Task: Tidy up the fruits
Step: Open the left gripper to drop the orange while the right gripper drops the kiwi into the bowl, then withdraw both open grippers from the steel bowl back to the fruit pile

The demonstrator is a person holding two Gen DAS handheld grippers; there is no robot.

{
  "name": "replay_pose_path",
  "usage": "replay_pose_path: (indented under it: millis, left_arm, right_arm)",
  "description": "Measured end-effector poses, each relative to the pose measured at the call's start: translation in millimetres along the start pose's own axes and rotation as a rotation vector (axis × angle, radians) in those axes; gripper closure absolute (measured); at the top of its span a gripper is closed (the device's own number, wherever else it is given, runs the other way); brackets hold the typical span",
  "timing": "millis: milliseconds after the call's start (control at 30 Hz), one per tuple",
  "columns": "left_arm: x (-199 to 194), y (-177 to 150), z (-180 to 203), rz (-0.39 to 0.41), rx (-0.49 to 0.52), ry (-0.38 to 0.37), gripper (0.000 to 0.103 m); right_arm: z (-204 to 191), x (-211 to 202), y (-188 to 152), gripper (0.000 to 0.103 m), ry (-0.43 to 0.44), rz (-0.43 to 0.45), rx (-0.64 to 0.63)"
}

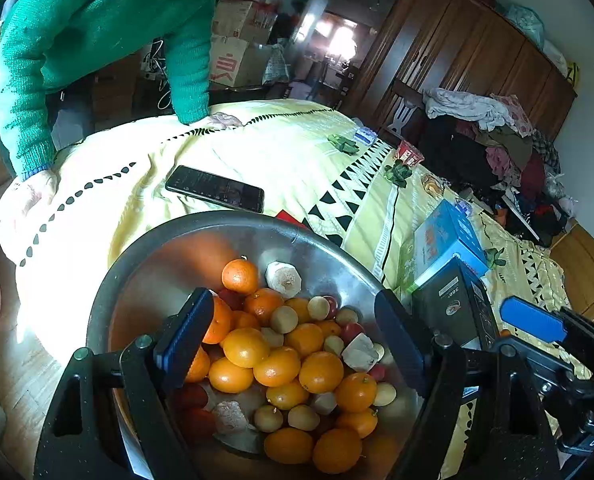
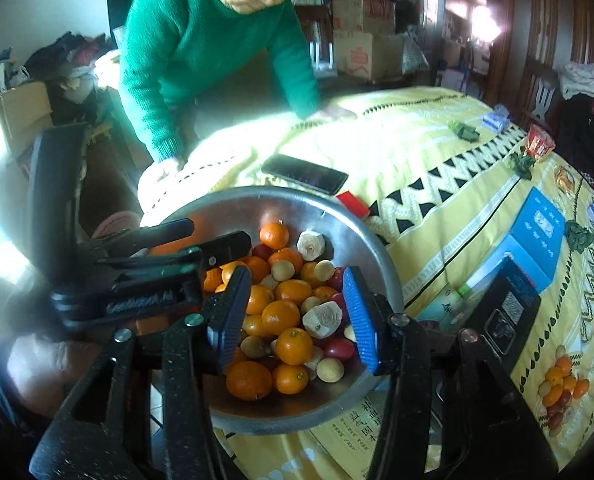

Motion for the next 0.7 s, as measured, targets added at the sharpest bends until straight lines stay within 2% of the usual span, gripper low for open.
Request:
replay_pose_path:
  millis: [167,300,500,600,700]
  left_arm:
    - [-8,8,4,0.053,-0.019,0.003,0.019]
    - [-13,19,4,0.095,-0.029,0.022,0.016]
    - [-18,51,0,0.181,-0.067,0.058,0.015]
    - [-19,52,33,0.182,-0.011,-0.009,0.015]
    - [-22,35,90,0.152,0.081,-0.145,0.015]
  right_arm:
    - [28,-36,-22,0.048,-0.045,0.055,0.057]
    - [58,-67,-47,0.047,-0.122,0.074,0.091]
    - [108,-85,-113,0.045,-0.226,-0.038,0.239]
    - [116,-95,-128,0.045,-0.252,-0.045,0.271]
    - [118,-102,-141,0.045,-0.257,-0.058,0.291]
Point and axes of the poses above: each gripper's, at about its wrist camera, not at the fingertips, and x roughly the way its jaws point, z to its right, y to its top, the point moved 7 cm from there along x, roughly the way its jaws point, and after that the axes turned 13 degrees about z, right-handed, at the moved point
